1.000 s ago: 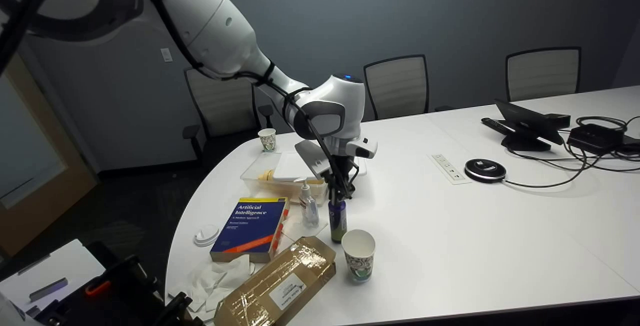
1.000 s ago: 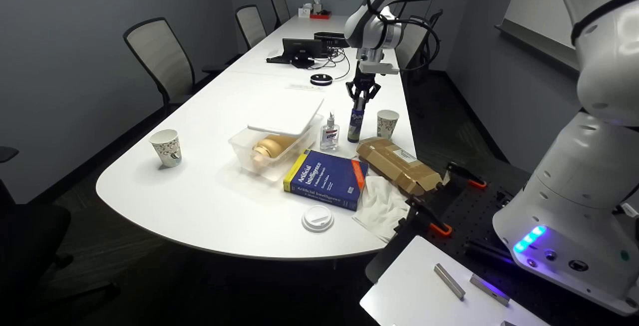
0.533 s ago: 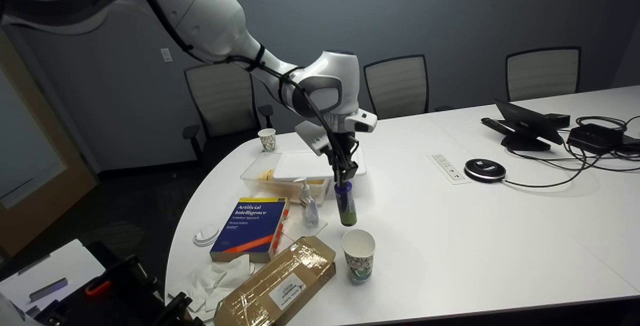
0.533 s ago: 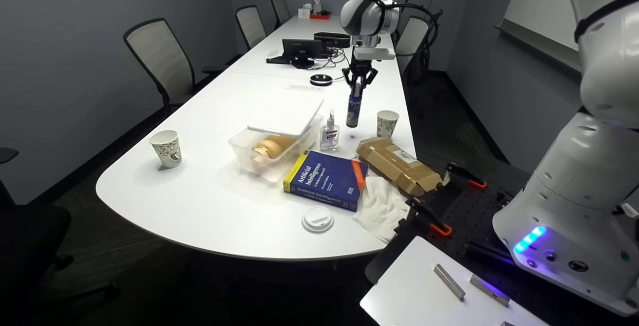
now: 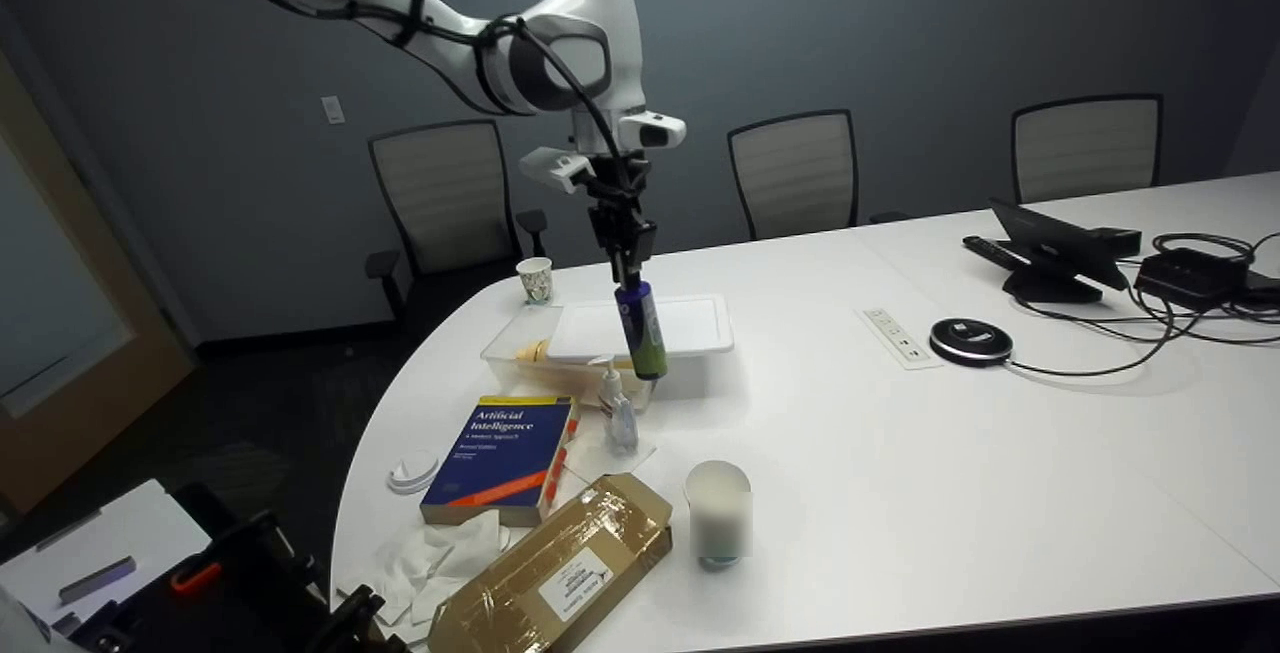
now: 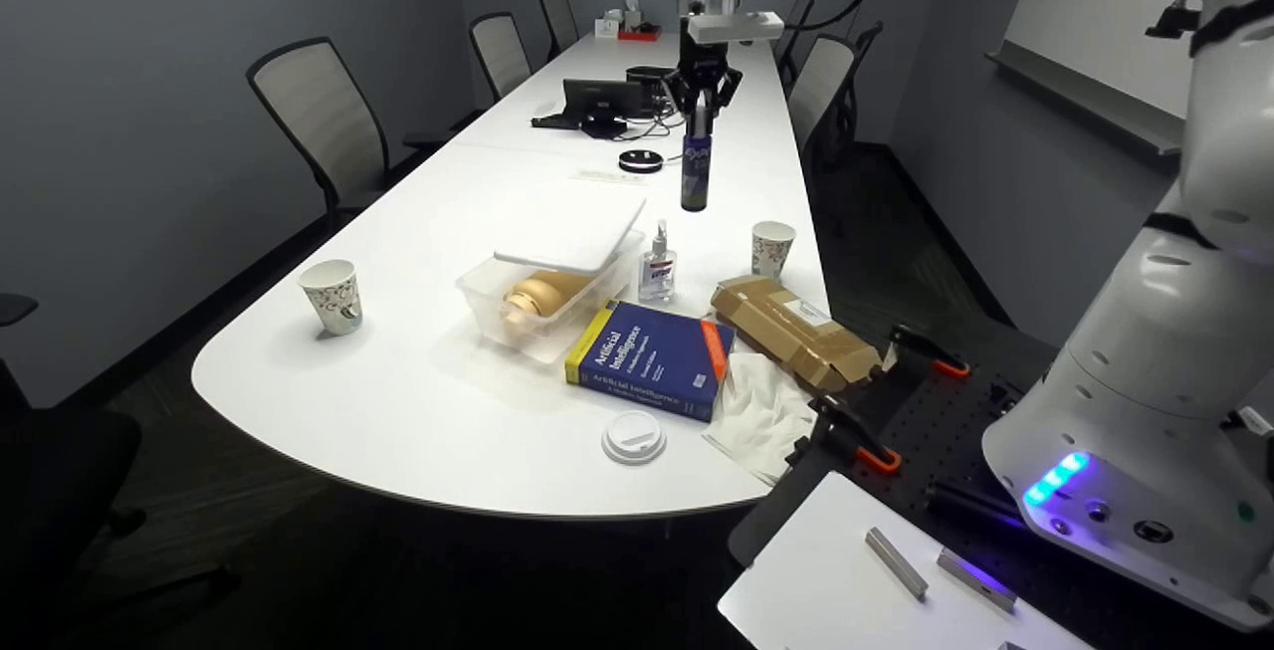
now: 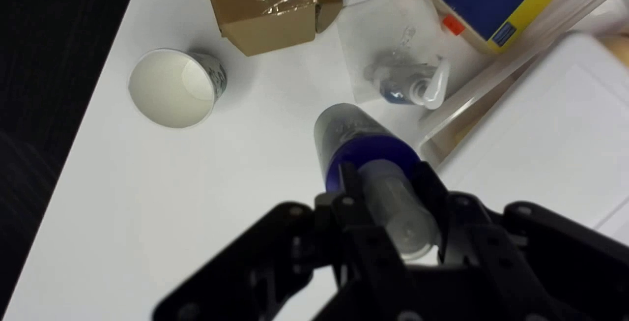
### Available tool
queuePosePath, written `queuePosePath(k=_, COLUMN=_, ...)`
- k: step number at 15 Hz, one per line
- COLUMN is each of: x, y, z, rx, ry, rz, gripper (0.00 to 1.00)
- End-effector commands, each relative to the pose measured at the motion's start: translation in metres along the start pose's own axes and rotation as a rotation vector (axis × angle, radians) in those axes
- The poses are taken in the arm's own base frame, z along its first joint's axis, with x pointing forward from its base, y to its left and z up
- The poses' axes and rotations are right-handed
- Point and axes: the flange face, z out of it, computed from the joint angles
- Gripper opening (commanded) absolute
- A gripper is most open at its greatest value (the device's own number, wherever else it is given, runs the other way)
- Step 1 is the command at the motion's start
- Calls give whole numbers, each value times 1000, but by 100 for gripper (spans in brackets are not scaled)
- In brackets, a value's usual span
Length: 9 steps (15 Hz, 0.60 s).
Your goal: Move the blue bottle to the left.
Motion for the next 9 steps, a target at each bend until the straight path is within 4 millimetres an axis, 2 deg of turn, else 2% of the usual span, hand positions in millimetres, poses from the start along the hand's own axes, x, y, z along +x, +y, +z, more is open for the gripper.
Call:
queuePosePath(k=1, x=-55, y=-30, z=-51, rx=-12, ry=-4, rz=-88, gripper=8)
queuePosePath(k=4, x=-89, y=-69, z=-69, rx=-15, ry=-31, rz=-204, gripper=8)
queuePosePath(k=6, x=-112, y=-99, z=-69, rx=-22, ry=-62, rz=-282, gripper=8)
queuePosePath(k=9, x=-144, y=-146, z=-49, rx=-34, ry=-95, rz=-411, gripper=8)
